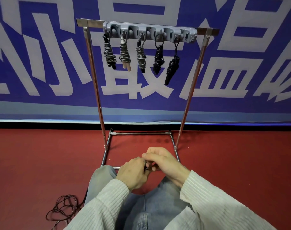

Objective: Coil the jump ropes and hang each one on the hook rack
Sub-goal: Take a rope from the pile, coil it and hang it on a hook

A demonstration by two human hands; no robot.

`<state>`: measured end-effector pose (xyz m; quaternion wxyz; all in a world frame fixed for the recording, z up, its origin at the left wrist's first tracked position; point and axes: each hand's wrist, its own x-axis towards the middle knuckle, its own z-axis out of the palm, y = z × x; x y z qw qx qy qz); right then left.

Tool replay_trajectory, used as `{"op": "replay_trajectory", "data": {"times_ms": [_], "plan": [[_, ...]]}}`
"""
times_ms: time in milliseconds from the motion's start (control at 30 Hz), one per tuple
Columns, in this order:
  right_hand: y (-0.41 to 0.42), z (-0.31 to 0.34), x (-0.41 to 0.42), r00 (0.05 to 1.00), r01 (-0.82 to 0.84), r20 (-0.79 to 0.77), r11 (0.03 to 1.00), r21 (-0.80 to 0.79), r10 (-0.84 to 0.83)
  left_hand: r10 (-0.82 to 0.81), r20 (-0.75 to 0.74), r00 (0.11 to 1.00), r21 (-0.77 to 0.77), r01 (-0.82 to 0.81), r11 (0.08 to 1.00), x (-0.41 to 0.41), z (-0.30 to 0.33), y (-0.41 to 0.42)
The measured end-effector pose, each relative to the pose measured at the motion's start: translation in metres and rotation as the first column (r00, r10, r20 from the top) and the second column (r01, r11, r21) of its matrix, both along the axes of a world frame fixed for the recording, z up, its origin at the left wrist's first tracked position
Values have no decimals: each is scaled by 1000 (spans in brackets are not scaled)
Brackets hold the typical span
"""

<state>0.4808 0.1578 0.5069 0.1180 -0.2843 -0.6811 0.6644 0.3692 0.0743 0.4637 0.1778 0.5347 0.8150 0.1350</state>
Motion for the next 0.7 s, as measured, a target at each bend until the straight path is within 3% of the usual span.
{"op": "replay_trajectory", "data": {"times_ms": [300,467,533,600,700], "plan": [[-4,-2,-1,999,-32,18,997,75,31,11,161,987,148,-35,988,-7,-24,-15],[2,12,2,997,-79,10,986,149,78,-39,130,991,251,5,968,-2,-23,-10],[11,24,6,996,-78,-45,995,55,80,-125,236,964,348,37,937,6,-19,-9],[20,38,8,991,-98,-92,995,-23,96,-183,451,874,474,-60,879,13,-14,-7],[28,54,5,989,-97,-111,995,12,97,-248,605,756,584,-210,784,17,0,-5]]}}
